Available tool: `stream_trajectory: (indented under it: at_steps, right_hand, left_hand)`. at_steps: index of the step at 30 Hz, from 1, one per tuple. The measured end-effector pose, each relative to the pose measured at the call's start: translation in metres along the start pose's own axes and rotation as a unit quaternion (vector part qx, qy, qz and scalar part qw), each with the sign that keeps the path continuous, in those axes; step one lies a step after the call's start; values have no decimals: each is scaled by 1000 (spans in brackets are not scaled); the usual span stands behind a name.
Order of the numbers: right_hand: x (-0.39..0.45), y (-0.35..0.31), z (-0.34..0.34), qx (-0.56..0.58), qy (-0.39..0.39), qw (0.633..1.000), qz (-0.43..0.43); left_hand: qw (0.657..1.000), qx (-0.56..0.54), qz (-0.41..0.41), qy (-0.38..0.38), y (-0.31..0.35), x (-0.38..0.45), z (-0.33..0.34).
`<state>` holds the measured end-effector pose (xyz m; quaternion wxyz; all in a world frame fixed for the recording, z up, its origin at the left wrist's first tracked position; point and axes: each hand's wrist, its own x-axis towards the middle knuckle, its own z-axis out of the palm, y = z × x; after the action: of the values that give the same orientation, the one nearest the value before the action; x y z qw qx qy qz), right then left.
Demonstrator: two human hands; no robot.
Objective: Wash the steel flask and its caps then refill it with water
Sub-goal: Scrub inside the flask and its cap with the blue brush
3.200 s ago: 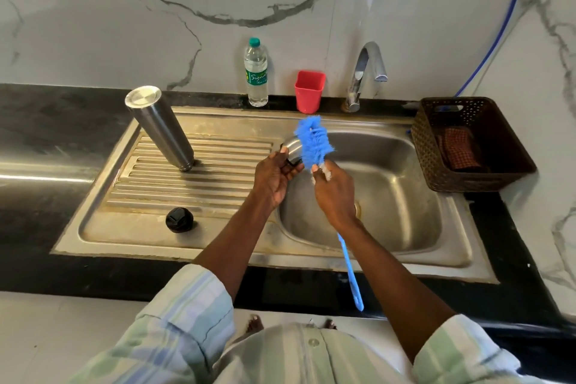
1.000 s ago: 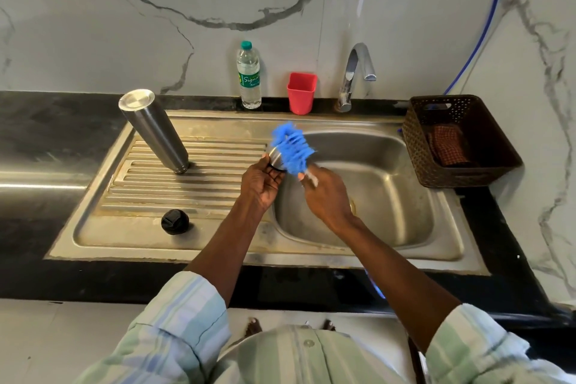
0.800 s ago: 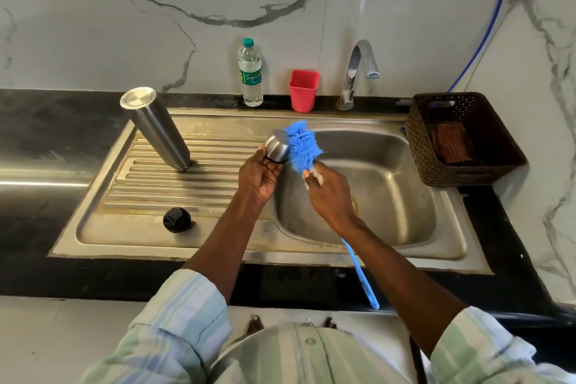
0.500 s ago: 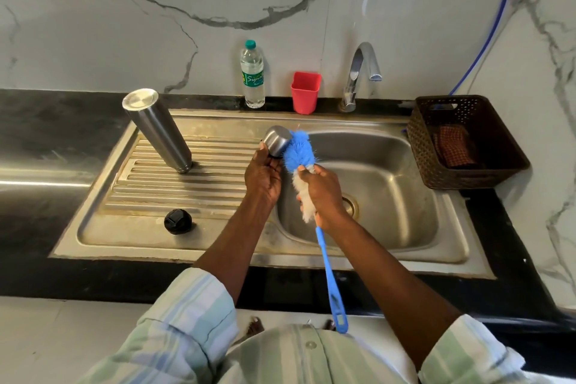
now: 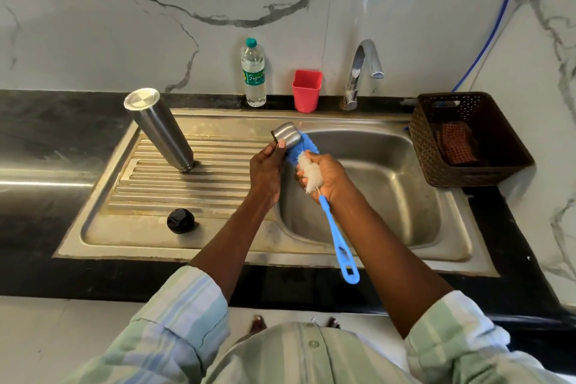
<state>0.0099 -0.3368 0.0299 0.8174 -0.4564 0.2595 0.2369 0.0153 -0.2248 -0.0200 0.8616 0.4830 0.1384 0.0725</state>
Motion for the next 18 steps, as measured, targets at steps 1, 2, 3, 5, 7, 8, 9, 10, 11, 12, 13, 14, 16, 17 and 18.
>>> stream_trajectory:
  at_steps: [1,2,3,5,7,8,9,10,11,12,13,14,16,17,18]
  right_hand:
    - [-3,3,0,-17,-4,1000,1]
    - [-7,7,0,-31,-8,999,0]
    - [-11,11,-1,-38,-15,999,0]
    - [-11,17,-4,-45,-19,999,-10]
    - [-5,10,-5,-37,-5,999,-13]
    - [-2,5,-6,-33,8,999,-10]
    - [0,2,-6,-29,18,999,-8]
    - [0,2,-7,-35,25,999,-10]
    - [-4,4,-7,-41,21,999,-14]
    - [-8,6,-5,-42,14,999,-17]
    - [-14,7,-4,-34,4,999,-18]
    - [-17,8,-3,-26,-2,999,-20]
    - [-10,4,-2,-4,2,1000,-20]
    - [-5,0,-2,13,15,1000,-20]
    - [1,-5,-3,20,29,999,-20]
  left_hand:
    - [1000,18,9,5,2,2,-2]
    - [999,38,20,12,3,5,-5]
    - [998,54,29,15,4,9,-9]
    - [997,68,32,-3,6,11,-11]
    - [994,94,34,-54,4,6,-4]
    - [990,112,40,-74,2,2,0]
    - [987,125,51,-84,0,-1,3]
    - [986,129,64,-80,0,-2,5]
    - [988,124,72,-63,2,0,5]
    - [990,116,73,-38,5,3,3]
    - [991,110,71,-20,7,6,1]
    - [991,113,69,-19,7,7,-1]
    - [984,151,77,-51,2,5,0]
    - [978,178,82,-69,-3,2,2]
    - [972,200,85,-86,-8,-1,4]
